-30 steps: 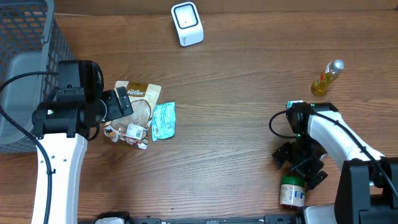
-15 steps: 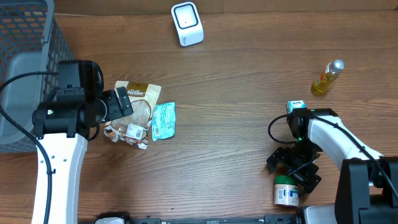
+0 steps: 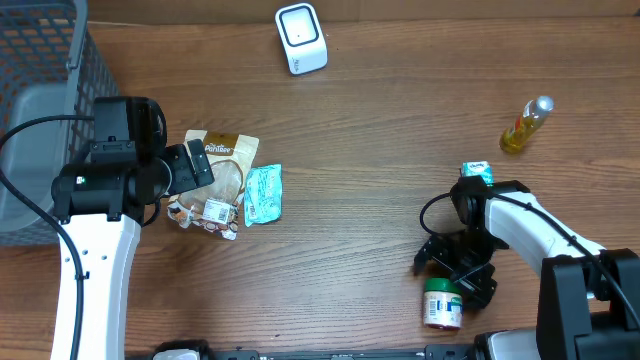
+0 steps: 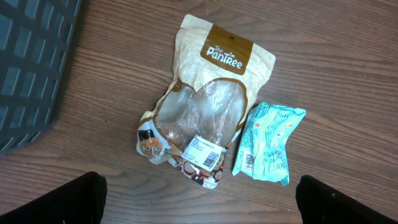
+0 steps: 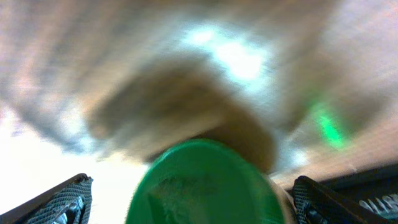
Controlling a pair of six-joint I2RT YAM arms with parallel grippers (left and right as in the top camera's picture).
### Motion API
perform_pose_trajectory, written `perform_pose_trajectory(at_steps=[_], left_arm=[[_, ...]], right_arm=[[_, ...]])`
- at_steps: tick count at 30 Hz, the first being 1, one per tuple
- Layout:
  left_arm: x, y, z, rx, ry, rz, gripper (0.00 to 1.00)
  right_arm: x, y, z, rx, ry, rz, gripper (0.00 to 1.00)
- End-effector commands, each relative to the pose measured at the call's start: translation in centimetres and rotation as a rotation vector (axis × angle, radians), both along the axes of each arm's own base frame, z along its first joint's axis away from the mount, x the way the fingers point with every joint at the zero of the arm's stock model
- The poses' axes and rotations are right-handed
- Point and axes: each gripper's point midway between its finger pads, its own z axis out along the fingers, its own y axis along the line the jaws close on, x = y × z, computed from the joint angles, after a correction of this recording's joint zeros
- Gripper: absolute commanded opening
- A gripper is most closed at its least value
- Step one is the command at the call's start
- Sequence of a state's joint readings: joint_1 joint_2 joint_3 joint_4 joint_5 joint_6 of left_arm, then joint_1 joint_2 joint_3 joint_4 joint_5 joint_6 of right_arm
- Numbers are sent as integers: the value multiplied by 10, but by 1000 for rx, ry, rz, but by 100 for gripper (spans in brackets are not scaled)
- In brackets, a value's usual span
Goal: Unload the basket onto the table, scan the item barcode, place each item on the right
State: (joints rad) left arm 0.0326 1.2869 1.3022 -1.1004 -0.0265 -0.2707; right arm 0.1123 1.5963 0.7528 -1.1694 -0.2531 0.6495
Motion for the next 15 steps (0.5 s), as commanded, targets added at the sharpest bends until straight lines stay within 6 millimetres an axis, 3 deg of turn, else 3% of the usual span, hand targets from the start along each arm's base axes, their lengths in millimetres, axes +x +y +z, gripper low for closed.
perform_pose_trajectory(at_steps=[1, 9, 15], left_arm=[[2, -1, 3, 10, -9, -12, 99], [2, -1, 3, 10, -9, -12, 100], [2, -1, 3, 10, -9, -12, 99]], right_arm=[[8, 8, -1, 61, -51, 42, 100], [15, -5, -2, 8, -86, 133, 100], [54, -17, 39, -65, -155, 206, 100]])
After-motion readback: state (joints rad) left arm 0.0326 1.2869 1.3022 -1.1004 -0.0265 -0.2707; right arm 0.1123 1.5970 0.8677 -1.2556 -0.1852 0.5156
